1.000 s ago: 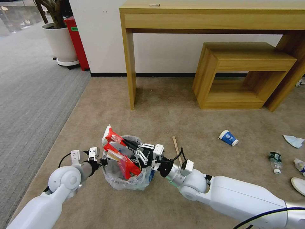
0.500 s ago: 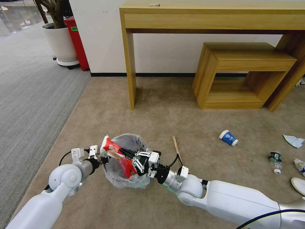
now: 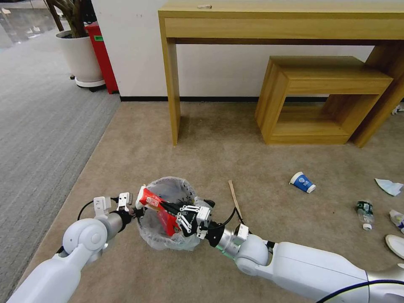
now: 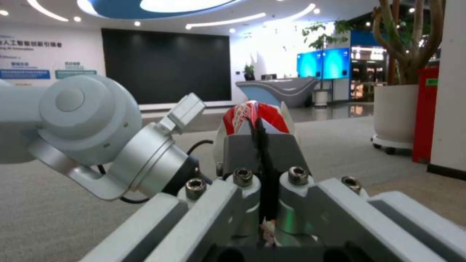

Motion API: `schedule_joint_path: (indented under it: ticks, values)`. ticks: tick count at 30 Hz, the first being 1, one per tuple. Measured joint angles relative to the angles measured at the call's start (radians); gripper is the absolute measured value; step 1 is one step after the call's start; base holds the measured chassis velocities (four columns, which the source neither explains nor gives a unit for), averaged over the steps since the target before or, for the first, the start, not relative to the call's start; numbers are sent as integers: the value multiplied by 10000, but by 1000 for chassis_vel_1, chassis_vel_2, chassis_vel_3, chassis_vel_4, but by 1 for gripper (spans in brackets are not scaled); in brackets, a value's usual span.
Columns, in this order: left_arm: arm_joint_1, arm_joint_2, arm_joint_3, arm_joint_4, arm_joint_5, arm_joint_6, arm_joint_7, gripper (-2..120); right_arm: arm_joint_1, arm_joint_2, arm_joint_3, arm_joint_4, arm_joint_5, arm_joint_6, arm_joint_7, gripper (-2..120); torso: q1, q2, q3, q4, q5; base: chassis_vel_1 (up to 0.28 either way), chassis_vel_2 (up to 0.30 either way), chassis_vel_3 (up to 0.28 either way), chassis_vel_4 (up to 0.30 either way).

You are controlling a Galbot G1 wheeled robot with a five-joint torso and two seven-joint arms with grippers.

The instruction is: Pick up the trash bin and place the garbage on the floor into it.

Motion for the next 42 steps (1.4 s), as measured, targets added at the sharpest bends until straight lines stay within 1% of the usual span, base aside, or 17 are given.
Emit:
schedule_joint_path:
  ticks: [12,13,16,18,19,21,22,23,27,29,31,33,35,36,37,38,42]
  values:
    - [124,-9,-17,-151,13,4,0,0,7,149,-69,-336,-388,-28,414,0,0,0,0,0,0,0,0,0,0]
    - [128,-11,-26,-155,13,3,1,0,10,147,-69,-346,-423,-46,417,6,0,0,0,0,0,0,0,0,0]
    - [128,-10,-30,-155,14,4,2,0,3,138,-69,-344,-427,-53,418,9,1,0,0,0,0,0,0,0,0]
    - [123,-4,-35,-154,14,4,4,0,-44,95,-69,-304,-434,-67,413,24,0,0,0,0,0,0,0,0,0]
    - [123,-4,-35,-154,14,4,4,0,-44,95,-69,-304,-434,-67,413,24,0,0,0,0,0,0,0,0,0]
    - [105,-3,-44,-130,13,4,7,0,-58,80,-61,-295,-436,-67,408,30,0,0,0,0,0,0,0,0,0]
    - [87,-4,-54,-82,12,4,7,0,-59,60,-49,-278,-436,-67,402,37,1,0,0,0,0,0,0,0,0]
    - [87,-4,-54,-82,12,4,7,0,-59,60,-49,-278,-436,-67,402,37,1,0,0,0,0,0,0,0,0]
    - [82,-5,-91,26,12,4,10,0,-58,6,-7,-196,-428,-64,368,57,1,0,0,0,0,0,0,0,0]
    - [81,-5,-103,44,12,4,11,0,-59,-5,5,-191,-428,-63,360,59,0,0,0,0,0,0,0,0,0]
    - [79,-4,-123,68,7,1,12,0,-78,-33,33,-190,-430,-52,334,71,1,0,0,0,0,0,0,0,0]
    - [79,-4,-126,68,3,1,12,0,-82,-36,37,-191,-432,-50,328,72,0,0,1,0,0,0,0,0,0]
    - [80,-4,-137,52,-16,1,12,0,-95,-62,58,-190,-441,-42,295,84,1,0,0,0,0,0,0,0,0]
    - [80,-4,-137,52,-16,1,12,0,-95,-62,58,-190,-441,-42,295,84,1,0,0,0,0,0,0,0,0]
    - [81,-5,-139,46,-19,1,12,0,-95,-68,61,-190,-441,-42,290,87,1,0,0,0,0,0,0,0,0]
    - [92,-12,-144,37,-22,1,12,0,-94,-77,72,-190,-442,-40,283,94,0,0,0,0,0,0,0,0,0]
    - [151,-41,-158,43,3,0,15,0,-67,-76,290,-125,-430,-37,388,93,1,0,0,0,0,0,0,0,0]
